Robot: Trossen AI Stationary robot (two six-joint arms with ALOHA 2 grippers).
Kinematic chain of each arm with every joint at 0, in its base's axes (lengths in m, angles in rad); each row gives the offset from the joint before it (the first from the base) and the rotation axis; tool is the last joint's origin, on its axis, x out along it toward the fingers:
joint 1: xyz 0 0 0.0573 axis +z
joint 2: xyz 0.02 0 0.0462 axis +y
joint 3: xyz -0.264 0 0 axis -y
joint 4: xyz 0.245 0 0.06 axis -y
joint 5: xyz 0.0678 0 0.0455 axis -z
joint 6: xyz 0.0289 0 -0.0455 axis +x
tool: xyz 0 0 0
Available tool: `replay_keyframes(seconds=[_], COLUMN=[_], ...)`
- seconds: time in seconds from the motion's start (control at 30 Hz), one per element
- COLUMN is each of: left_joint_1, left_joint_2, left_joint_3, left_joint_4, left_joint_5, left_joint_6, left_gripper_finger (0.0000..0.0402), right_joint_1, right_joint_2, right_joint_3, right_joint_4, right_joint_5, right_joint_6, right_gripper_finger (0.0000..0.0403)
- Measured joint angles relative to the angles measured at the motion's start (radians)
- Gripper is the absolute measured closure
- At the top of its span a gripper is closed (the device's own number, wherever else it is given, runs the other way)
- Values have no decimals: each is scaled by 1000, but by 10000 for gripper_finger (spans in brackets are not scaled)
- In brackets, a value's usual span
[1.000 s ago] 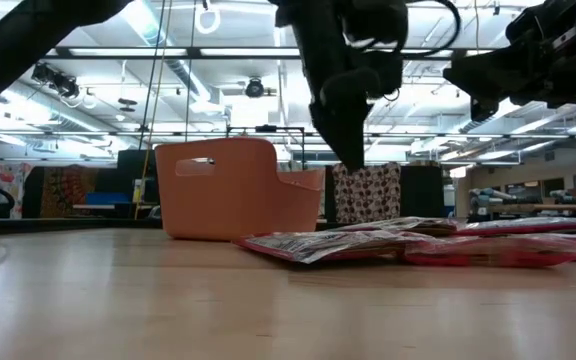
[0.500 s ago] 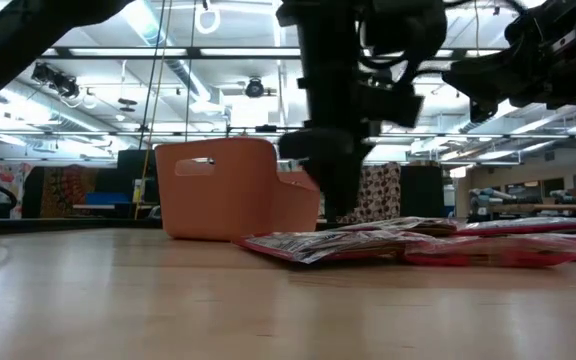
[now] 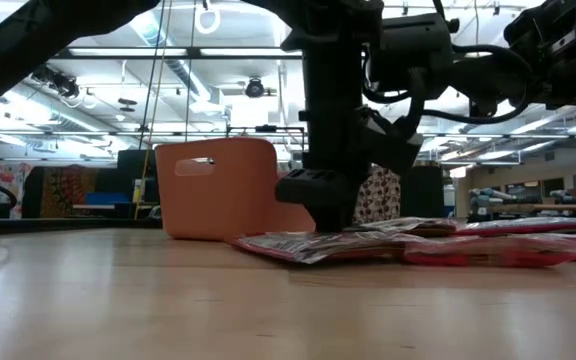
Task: Sort popcorn bags into baskets
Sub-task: Put the red popcorn pack into the orange bin
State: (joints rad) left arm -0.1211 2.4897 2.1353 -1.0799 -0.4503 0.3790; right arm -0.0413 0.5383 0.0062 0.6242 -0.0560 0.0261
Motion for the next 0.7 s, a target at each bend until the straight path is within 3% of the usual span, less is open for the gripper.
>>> replay_keyframes(seconds=[0.23,0.33,0.63,0.7], left_joint_1=[-1,5,66,84], left_joint_2=[-2,-13,-37,-77], left_joint_3=[0,21,223,199], left_joint_4=[15,0,-110,-107], left_joint_5=[11,78,182,191], left_joint_6=[-60,-96,-268,-309], left_gripper_finger=[343,390,397,398], right_joint_1=[1,1,1,1], right_joint_2=[-1,-2,-2,-2], right_joint_3=[0,0,0,0], right_joint_4=[2,3,10,10], right_joint_5=[-1,0,-12,-16], right_joint_6=[1,0,7,7], right_gripper_finger=[304,304,304,304])
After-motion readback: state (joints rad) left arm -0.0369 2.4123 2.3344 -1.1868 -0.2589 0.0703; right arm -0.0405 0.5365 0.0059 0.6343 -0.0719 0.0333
